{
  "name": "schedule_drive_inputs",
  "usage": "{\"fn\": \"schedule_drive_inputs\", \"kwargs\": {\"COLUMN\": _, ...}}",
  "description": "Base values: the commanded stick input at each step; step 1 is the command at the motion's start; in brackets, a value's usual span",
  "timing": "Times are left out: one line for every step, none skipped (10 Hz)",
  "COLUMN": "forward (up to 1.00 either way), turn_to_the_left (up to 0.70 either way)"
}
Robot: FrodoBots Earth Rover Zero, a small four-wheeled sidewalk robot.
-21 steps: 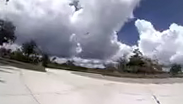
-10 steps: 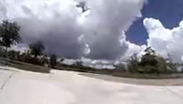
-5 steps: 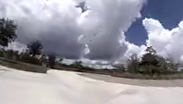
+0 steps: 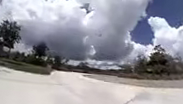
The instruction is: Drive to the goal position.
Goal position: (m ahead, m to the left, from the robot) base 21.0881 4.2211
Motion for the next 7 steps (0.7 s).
{"fn": "schedule_drive_inputs", "kwargs": {"forward": 0.85, "turn_to_the_left": 0.31}}
{"fn": "schedule_drive_inputs", "kwargs": {"forward": 0.85, "turn_to_the_left": 0.05}}
{"fn": "schedule_drive_inputs", "kwargs": {"forward": 0.85, "turn_to_the_left": 0.0}}
{"fn": "schedule_drive_inputs", "kwargs": {"forward": 0.85, "turn_to_the_left": 0.0}}
{"fn": "schedule_drive_inputs", "kwargs": {"forward": 0.85, "turn_to_the_left": 0.34}}
{"fn": "schedule_drive_inputs", "kwargs": {"forward": 0.85, "turn_to_the_left": 0.21}}
{"fn": "schedule_drive_inputs", "kwargs": {"forward": 0.85, "turn_to_the_left": 0.0}}
